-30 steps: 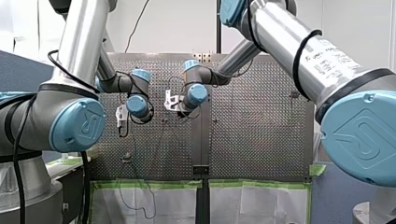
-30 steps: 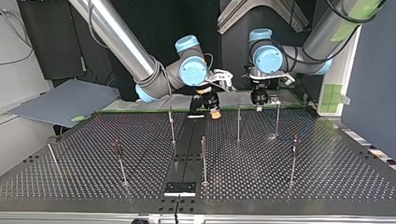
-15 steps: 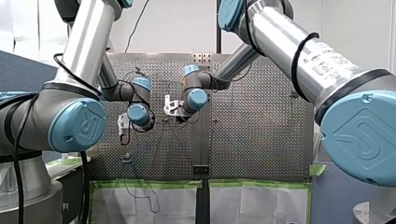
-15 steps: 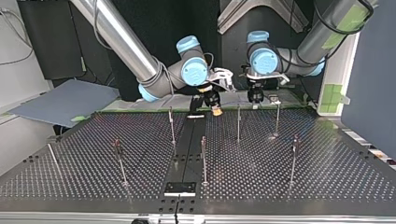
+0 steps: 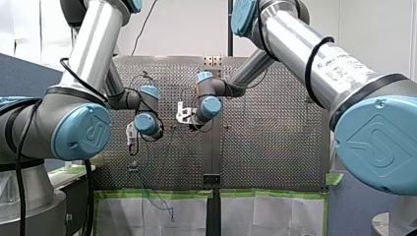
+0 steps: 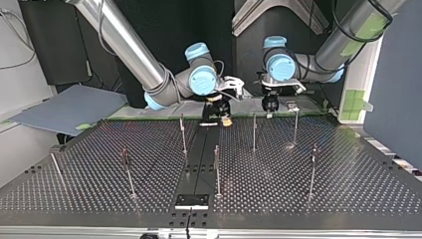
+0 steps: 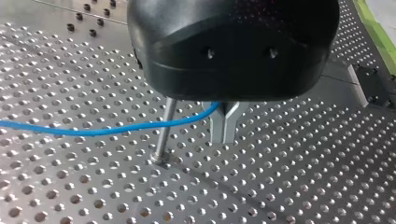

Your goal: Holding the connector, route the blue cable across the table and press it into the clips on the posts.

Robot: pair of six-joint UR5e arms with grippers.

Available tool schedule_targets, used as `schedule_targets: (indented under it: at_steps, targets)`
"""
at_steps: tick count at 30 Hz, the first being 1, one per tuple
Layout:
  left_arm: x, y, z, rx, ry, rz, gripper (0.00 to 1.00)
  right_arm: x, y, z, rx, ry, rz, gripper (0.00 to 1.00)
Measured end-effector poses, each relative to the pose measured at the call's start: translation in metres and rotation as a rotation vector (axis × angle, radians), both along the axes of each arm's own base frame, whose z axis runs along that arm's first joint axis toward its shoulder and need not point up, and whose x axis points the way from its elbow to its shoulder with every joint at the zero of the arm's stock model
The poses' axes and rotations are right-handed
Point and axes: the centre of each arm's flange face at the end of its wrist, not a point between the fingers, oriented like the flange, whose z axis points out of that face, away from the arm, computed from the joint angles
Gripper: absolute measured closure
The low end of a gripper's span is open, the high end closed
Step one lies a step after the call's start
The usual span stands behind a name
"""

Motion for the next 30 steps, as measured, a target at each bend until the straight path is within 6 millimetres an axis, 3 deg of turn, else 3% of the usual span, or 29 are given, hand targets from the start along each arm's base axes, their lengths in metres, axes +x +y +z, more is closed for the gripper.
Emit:
schedule_targets:
  at_steps: [4,12,24,30]
  targets:
    - [0.009,0.001,-0.003,-0.008,-0.014,0.005,1.0,-0.003,-0.006,0.0,-0.001,-0.003,-0.008,1.0]
    - [0.035,0.002,0.011,-0.021,-0.063,0.012,1.0,-0.009,-0.018,0.0,-0.007,-0.015,-0.017,1.0]
    - [0.071,0.012,-0.006,-0.012,-0.043,0.038,1.0,-0.019,-0.036,0.0,-0.01,-0.028,-0.023,1.0]
    - [0.089,0.018,0.0,-0.015,-0.063,0.049,1.0,-0.026,-0.047,0.0,-0.012,-0.031,-0.04,1.0]
